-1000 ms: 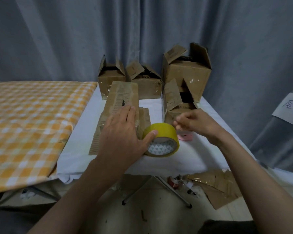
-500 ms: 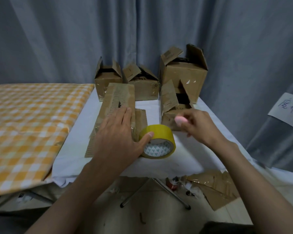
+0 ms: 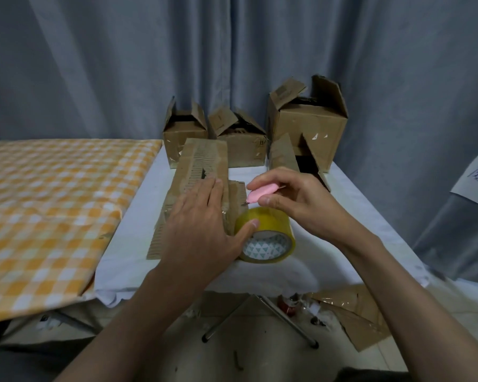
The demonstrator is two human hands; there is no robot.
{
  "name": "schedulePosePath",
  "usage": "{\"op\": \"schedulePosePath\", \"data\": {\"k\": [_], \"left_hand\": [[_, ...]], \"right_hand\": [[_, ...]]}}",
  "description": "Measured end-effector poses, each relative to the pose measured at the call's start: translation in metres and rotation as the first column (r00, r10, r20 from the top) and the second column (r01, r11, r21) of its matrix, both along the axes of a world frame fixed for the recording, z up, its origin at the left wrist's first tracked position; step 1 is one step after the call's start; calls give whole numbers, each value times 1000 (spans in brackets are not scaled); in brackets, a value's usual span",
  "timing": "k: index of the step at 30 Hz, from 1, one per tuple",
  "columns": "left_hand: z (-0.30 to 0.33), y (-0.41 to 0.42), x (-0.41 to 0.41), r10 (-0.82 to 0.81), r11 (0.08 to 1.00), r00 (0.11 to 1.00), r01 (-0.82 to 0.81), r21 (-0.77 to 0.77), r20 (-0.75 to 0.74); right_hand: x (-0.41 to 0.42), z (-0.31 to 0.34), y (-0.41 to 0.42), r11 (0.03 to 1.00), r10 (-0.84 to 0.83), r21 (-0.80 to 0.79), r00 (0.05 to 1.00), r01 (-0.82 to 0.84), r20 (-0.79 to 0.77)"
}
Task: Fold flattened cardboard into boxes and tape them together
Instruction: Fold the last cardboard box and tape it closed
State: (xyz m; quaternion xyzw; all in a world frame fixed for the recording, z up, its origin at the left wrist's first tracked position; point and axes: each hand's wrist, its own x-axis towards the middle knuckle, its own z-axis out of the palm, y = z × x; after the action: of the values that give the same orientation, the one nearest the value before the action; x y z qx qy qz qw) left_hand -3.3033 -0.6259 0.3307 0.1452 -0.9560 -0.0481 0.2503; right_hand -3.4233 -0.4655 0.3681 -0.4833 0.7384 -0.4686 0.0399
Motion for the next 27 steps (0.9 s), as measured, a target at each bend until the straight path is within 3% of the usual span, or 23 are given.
{"op": "schedulePosePath", "data": {"k": [9,18,23,27], "left_hand": [[0,2,0,8,1000,1000,-8,-6,-8],[0,2,1,-5,1000,1000,5,2,-14],[0,3,1,-7,1000,1000,7,6,-12],[1,2,1,5,1000,1000,-5,6,-7]], "right_hand": [[-1,2,-7,998,26,66,999,-23,-39],[2,2,-19,994,21,111,984,-1,-179],[-3,-4,-26,967,-218,66,930,248,-295],[-11,-4,1,914,-384,58,902,402,-195]]}}
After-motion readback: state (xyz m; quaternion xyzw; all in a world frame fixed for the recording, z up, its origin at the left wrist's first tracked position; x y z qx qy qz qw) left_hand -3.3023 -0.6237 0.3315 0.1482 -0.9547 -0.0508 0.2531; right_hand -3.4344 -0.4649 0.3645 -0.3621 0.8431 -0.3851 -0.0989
